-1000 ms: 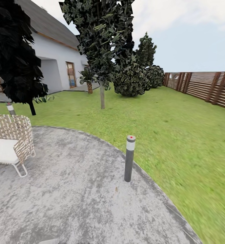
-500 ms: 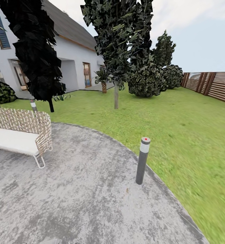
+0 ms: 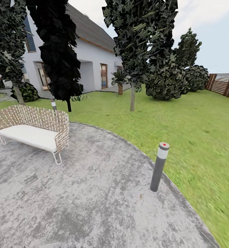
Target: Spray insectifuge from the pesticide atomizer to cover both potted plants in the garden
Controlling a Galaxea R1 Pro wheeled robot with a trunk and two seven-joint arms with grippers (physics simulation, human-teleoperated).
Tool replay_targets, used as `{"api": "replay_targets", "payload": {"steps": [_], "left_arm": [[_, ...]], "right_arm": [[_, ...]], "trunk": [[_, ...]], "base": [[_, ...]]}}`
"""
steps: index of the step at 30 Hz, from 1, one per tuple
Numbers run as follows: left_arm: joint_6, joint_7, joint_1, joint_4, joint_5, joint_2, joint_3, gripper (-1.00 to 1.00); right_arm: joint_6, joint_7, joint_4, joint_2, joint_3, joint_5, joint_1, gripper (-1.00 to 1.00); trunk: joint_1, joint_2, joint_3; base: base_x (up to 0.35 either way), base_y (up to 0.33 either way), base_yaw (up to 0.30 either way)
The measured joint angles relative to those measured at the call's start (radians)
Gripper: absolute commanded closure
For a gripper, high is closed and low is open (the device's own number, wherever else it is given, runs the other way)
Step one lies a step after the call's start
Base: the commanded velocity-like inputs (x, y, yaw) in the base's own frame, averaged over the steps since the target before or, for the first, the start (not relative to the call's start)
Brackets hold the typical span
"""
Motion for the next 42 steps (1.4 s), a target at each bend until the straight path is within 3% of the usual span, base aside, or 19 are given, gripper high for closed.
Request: {"api": "replay_targets", "payload": {"steps": [42], "left_arm": [[-0.003,0.000,0.000,0.000,-0.001,0.000,0.000,-1.00]], "right_arm": [[0.000,0.002,-0.003,0.000,0.000,0.000,0.001,-1.00]], "trunk": [[0.000,0.000,0.000]], "base": [[0.000,0.000,0.279]]}}
